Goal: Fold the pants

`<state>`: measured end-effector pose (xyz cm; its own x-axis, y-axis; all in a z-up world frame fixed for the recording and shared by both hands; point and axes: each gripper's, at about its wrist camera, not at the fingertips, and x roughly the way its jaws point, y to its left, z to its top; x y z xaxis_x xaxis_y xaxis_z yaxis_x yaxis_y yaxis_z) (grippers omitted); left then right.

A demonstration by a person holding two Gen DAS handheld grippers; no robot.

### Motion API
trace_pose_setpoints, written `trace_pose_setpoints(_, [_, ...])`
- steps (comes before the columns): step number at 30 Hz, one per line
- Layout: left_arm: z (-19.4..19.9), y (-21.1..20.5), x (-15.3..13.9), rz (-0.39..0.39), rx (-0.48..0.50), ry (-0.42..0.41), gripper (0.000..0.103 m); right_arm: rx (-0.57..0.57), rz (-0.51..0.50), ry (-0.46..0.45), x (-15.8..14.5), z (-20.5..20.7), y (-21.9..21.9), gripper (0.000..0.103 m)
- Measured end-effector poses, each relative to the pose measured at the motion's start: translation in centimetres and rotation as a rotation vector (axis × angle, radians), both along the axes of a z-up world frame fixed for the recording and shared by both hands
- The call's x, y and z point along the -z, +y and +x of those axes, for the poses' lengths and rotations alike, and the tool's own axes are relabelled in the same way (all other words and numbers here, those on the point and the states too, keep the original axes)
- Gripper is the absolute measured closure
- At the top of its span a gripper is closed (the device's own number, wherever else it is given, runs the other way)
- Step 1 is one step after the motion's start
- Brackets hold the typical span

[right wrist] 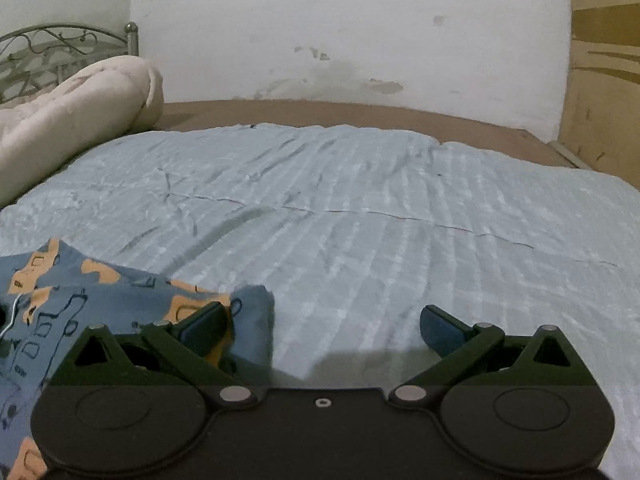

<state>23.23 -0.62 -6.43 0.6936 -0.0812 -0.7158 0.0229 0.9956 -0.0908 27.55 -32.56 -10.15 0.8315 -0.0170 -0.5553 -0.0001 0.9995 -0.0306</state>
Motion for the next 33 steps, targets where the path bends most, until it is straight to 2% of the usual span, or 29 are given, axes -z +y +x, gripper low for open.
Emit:
trace_pose_setpoints(7, [-4.1,-0.7,-0.2,0.094,0.016,-0.074,0.009,-0.010,-0.108,-0.008,-0.2,-5.4,1.1,0.001])
trace_pose_setpoints(11, [-4.3,-1.2,0.7,0.167,0.022,-0.083,0.007,0.014,-0.164,-0.060,0.4,-8.8,1.8,0.001])
trace_pose_setpoints(19, [-7.1,-0.1,-1.5,0.082,-0.016,-0.119,0.004,0.048,-0.192,-0.131,0.9,-10.8,2.2,0.001])
trace_pose_setpoints(24, [-9.9,3.2,-3.7,-0.017,-0.091,-0.168,0.001,0.090,-0.186,-0.191,0.3,-13.1,2.9,0.001])
trace_pose_setpoints(27, [-11.1,5.9,-4.6,-0.032,-0.137,-0.201,0.001,0.021,-0.121,-0.271,-1.4,-14.4,4.8,0.001])
trace_pose_setpoints(33, [-11.3,11.7,-4.1,-0.032,-0.245,-0.205,0.001,-0.233,-0.091,-0.270,-2.1,-12.0,11.0,0.001])
